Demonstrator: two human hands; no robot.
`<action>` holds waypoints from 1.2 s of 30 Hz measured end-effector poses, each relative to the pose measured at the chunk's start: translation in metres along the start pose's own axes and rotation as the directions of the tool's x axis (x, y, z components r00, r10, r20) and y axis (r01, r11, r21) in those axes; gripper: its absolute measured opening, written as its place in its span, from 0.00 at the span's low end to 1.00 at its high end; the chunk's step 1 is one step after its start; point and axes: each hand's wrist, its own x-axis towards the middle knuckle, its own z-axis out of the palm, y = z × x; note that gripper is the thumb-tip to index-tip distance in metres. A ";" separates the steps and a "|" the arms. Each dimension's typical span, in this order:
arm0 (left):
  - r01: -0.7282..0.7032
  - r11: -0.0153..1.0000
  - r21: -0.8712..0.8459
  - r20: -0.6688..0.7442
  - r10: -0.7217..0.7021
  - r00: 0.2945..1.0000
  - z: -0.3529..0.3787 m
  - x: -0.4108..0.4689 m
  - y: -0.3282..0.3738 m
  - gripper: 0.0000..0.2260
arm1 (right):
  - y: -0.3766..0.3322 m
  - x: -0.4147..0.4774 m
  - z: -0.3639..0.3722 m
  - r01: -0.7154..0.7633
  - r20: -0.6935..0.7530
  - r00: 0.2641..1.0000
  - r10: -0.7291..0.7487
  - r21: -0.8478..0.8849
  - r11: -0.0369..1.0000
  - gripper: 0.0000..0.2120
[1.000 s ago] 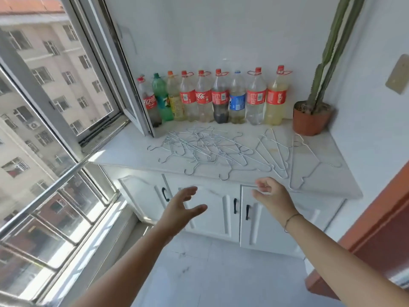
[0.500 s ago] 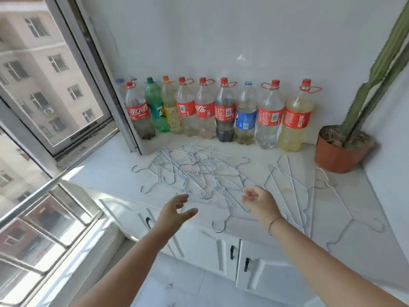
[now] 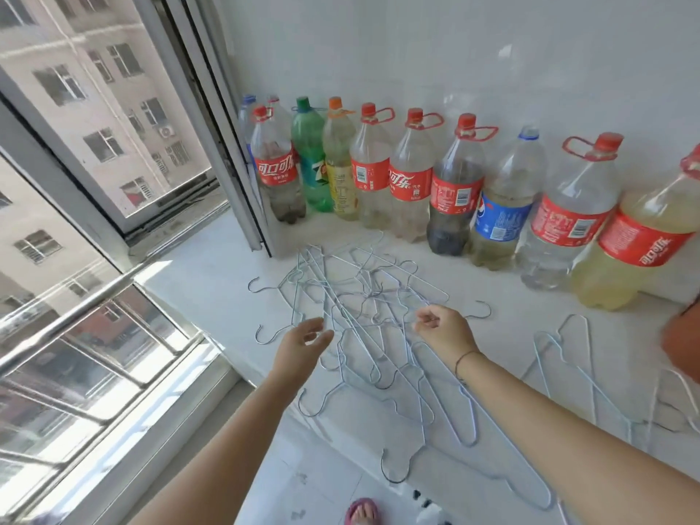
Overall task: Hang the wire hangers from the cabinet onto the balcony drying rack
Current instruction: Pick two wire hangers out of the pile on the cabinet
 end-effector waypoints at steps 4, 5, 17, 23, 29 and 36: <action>0.019 0.997 0.080 0.008 -0.020 1.000 -0.003 0.065 0.003 0.15 | 0.002 0.038 0.017 -0.050 0.007 0.999 0.050 -0.011 0.999 0.11; 0.018 0.995 0.101 0.016 -0.020 1.000 -0.002 0.081 0.003 0.14 | 0.003 0.047 0.021 -0.069 0.002 0.998 0.069 -0.006 0.998 0.11; 0.114 0.957 0.267 0.007 -0.120 0.993 -0.007 0.213 -0.014 0.13 | -0.006 0.094 0.082 -0.168 0.028 0.985 0.168 0.010 0.986 0.08; 0.168 0.972 0.162 0.009 -0.172 0.985 -0.027 0.186 -0.041 0.10 | -0.008 0.071 0.131 -0.012 0.141 0.989 0.042 -0.205 0.979 0.12; 0.178 0.978 0.107 0.044 -0.184 0.982 -0.031 0.159 -0.054 0.05 | -0.002 0.039 0.125 0.128 0.126 0.987 -0.103 -0.214 0.968 0.11; 0.182 0.981 0.067 -0.003 -0.183 0.983 -0.028 0.132 -0.053 0.05 | 0.025 -0.011 0.122 0.187 0.287 0.949 -0.127 -0.191 0.964 0.10</action>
